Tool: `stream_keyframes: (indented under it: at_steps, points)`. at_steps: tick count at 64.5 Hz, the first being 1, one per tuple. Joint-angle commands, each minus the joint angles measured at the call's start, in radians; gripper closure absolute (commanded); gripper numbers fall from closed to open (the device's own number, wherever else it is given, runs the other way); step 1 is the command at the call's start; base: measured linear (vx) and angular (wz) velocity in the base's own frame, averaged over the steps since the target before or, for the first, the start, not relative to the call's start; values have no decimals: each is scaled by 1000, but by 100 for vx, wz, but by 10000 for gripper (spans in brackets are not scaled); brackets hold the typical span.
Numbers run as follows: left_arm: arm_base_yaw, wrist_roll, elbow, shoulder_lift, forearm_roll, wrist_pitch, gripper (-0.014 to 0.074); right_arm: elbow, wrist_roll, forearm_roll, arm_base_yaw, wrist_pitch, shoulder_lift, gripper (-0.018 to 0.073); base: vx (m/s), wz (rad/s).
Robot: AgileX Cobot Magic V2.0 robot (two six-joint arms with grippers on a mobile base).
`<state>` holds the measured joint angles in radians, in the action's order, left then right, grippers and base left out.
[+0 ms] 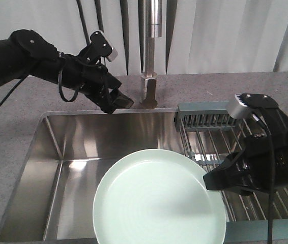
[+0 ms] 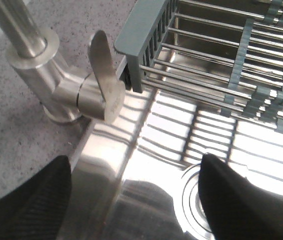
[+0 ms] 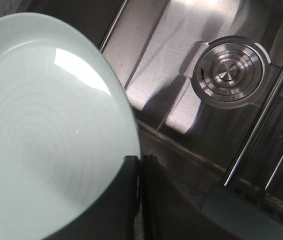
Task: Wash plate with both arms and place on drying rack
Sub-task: 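Raise the left arm and move its gripper toward the faucet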
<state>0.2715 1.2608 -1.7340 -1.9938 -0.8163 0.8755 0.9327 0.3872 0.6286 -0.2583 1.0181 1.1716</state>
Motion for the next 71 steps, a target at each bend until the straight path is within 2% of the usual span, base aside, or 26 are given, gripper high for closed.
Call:
stream_keyframes:
  at_steps: [1,24,45,71]
  points:
    - [7,40,-94,5,-98,-14,84,26,10,41,3,-28,-21,564,0,0]
    - [11,85,-325,-166,-232,31,84,26,10,41,3,-28,-21,564,0,0]
    - [56,91,-408,-234,-246,74,84,26,10,41,3,-28,-21,564,0,0]
    - [63,98,-415,-208,-238,294,84,26,10,41,3,-28,-21,564,0,0]
